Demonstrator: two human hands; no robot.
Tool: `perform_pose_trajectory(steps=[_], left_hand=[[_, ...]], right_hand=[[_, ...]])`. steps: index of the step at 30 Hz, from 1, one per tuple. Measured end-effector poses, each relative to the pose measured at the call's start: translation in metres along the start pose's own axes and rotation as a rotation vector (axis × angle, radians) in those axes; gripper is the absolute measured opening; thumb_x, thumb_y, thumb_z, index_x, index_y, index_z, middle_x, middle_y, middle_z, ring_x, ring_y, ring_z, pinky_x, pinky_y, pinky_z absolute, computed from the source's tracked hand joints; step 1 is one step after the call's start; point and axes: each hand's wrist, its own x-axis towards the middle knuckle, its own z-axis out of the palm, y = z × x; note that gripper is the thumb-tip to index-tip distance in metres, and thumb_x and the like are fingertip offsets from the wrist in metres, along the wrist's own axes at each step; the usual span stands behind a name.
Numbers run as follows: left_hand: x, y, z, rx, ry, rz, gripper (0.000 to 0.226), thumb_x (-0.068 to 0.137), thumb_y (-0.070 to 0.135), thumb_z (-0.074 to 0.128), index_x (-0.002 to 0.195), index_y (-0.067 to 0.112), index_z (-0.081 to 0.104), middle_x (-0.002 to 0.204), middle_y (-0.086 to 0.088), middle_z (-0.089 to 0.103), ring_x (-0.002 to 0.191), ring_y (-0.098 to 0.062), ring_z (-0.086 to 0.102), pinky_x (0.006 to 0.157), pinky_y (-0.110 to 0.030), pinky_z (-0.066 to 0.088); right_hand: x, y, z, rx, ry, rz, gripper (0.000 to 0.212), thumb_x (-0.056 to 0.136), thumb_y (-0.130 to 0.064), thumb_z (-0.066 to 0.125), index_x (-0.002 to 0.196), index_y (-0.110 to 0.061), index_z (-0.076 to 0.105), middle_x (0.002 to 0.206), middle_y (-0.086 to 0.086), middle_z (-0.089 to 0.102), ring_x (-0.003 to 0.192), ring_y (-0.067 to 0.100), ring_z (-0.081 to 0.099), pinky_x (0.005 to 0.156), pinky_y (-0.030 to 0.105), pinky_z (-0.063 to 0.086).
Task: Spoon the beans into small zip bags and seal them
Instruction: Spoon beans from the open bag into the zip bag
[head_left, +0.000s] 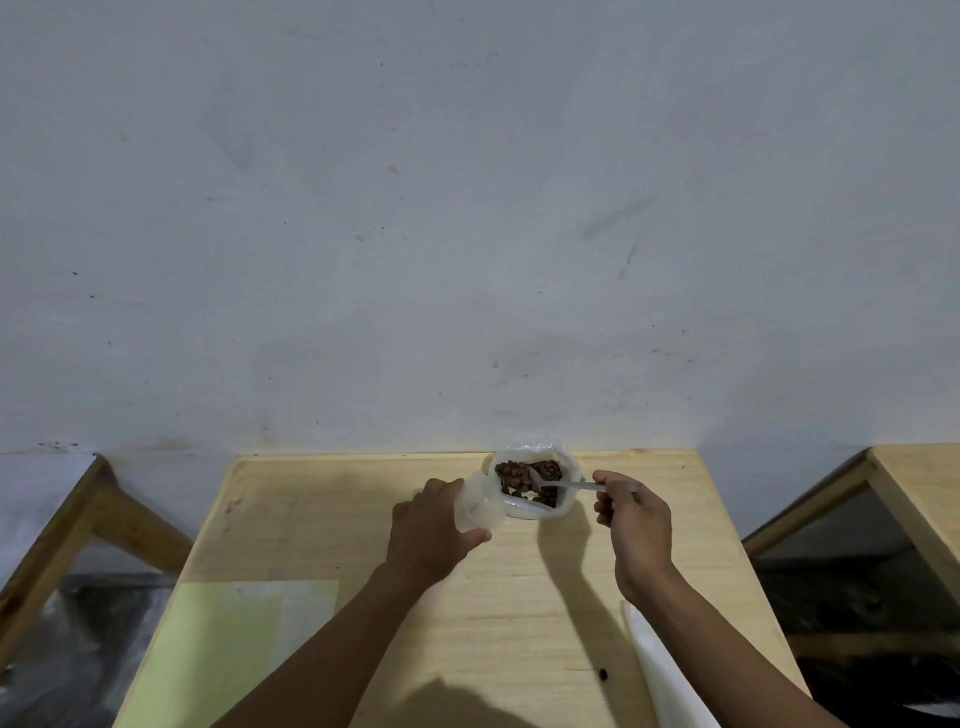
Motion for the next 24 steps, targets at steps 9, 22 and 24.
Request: perform_pose_trajectory(steps=[9, 22, 24], left_hand=[[0.015, 0.002, 0.001, 0.031, 0.016, 0.036, 0.075, 0.075, 0.059, 0.068, 0.138, 0.024, 0.044, 0.130, 0.003, 0.053, 0.116, -0.017, 0.054, 0.098, -0.034, 0.039], [0.018, -0.008, -0.003, 0.024, 0.022, 0.018, 0.066, 0.073, 0.056, 0.068, 0.131, 0.030, 0.049, 0.119, 0.007, 0.055, 0.107, -0.016, 0.056, 0.092, -0.034, 0.040], [0.016, -0.011, -0.004, 0.016, 0.016, 0.007, 0.064, 0.073, 0.055, 0.067, 0.130, 0.031, 0.049, 0.119, 0.007, 0.055, 0.107, -0.015, 0.055, 0.092, -0.035, 0.040]], right_hand=[[-0.022, 0.006, 0.008, -0.044, -0.114, -0.134, 0.023, 0.098, -0.010, 0.052, 0.093, -0.014, 0.074, 0.074, 0.003, 0.061, 0.063, 0.011, 0.051, 0.069, 0.026, 0.047], [-0.011, 0.014, 0.007, -0.034, -0.052, -0.219, 0.022, 0.100, -0.014, 0.050, 0.099, -0.018, 0.072, 0.081, -0.001, 0.064, 0.071, 0.015, 0.054, 0.073, 0.026, 0.048], [-0.008, 0.015, 0.005, -0.005, -0.011, -0.200, 0.023, 0.101, -0.014, 0.048, 0.099, -0.017, 0.071, 0.085, -0.004, 0.065, 0.072, 0.014, 0.054, 0.074, 0.026, 0.049]])
